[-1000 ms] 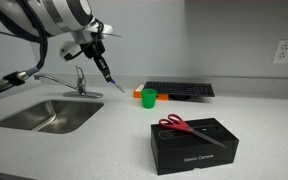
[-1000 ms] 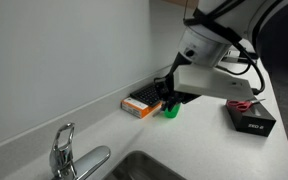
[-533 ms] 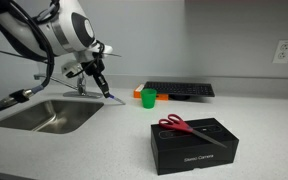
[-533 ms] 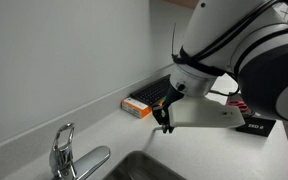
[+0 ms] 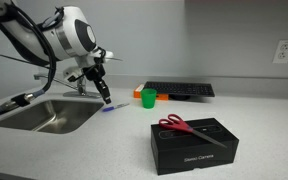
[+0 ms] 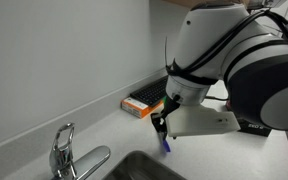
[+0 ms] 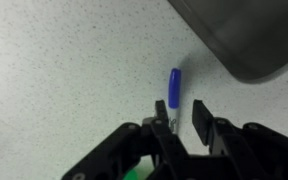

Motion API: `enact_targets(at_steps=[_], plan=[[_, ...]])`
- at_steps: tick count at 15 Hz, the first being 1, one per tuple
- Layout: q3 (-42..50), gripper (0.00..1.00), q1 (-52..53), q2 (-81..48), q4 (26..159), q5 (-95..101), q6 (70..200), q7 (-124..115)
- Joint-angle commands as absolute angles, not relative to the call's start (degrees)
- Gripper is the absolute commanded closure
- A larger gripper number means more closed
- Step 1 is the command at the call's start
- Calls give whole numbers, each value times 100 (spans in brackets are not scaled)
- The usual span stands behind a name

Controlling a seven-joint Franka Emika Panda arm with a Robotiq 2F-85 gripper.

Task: Take the blue pen out of the green cup

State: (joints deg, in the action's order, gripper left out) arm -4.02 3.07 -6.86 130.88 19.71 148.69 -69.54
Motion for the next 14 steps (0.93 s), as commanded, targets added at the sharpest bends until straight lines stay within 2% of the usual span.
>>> enact_targets(at_steps=[1, 4, 6, 14], plan=[[-273, 34, 478, -692, 12818, 1866, 14479, -6886], [-250, 10, 480, -697, 12642, 1868, 14251, -6932], [-237, 0, 470, -713, 12517, 1873, 14087, -6930], [-204, 0, 450, -685, 12495, 1920, 14004, -6930]])
